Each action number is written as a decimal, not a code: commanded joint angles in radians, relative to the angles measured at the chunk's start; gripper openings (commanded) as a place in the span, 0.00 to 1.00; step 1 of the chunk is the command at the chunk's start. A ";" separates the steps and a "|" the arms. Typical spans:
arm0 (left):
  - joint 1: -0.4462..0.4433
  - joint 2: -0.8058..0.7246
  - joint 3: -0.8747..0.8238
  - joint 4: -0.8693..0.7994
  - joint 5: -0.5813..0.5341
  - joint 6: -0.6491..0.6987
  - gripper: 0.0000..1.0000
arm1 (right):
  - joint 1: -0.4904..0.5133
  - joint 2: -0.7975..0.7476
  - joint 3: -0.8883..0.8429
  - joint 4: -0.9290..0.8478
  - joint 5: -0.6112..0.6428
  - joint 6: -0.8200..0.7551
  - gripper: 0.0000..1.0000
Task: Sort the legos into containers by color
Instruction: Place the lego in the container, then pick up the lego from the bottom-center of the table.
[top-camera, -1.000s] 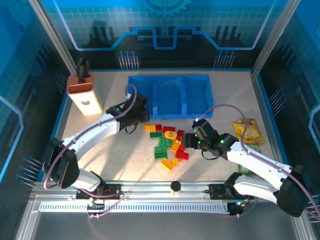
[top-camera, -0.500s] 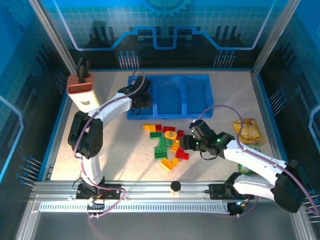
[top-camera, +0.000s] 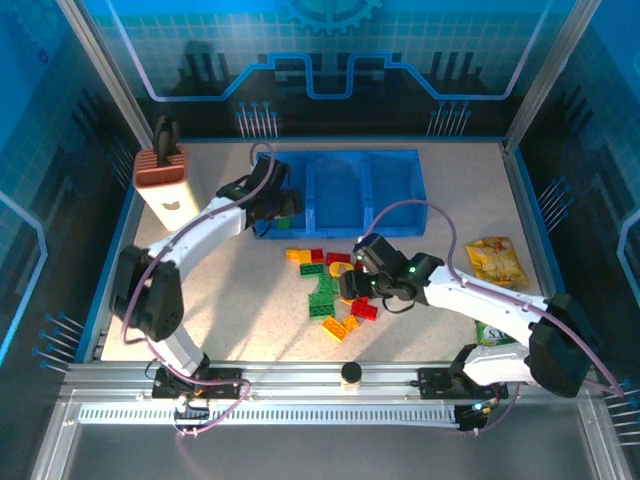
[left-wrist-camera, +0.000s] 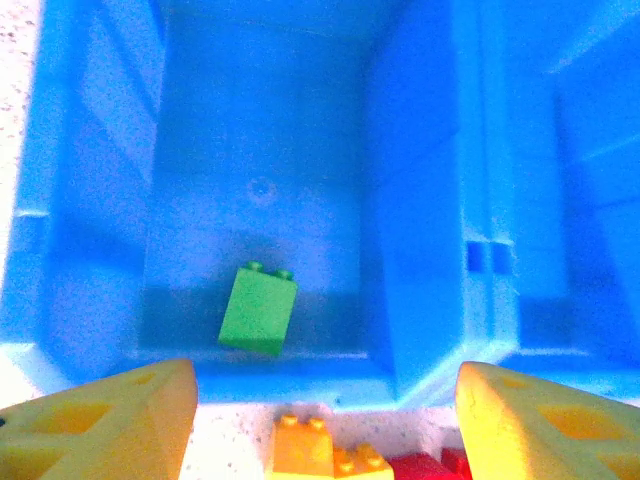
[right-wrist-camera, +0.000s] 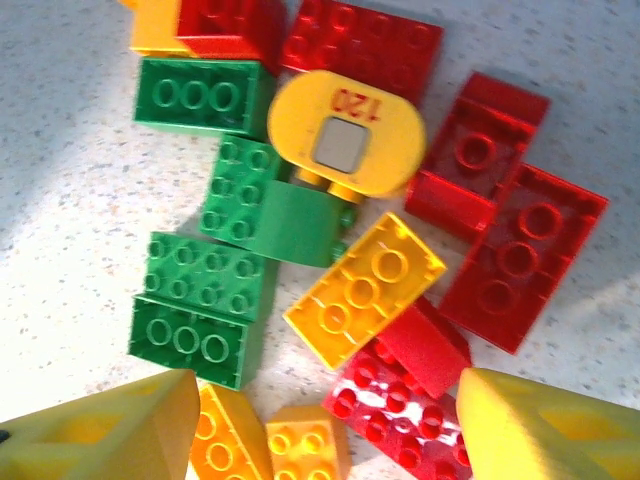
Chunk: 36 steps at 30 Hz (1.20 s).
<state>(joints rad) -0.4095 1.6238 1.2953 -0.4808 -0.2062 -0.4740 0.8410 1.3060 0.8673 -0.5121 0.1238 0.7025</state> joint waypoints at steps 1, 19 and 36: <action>0.007 -0.138 -0.092 0.055 0.046 -0.043 0.70 | 0.044 0.057 0.086 -0.040 0.012 -0.026 0.67; -0.051 -0.527 -0.474 -0.051 -0.005 -0.129 0.71 | 0.283 0.417 0.313 -0.250 0.122 0.281 0.85; -0.053 -0.582 -0.517 -0.054 -0.041 -0.136 0.71 | 0.285 0.538 0.381 -0.223 0.109 0.310 0.84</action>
<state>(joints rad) -0.4568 1.0546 0.7887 -0.5190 -0.2207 -0.6037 1.1145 1.8183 1.2278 -0.7212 0.2260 0.9794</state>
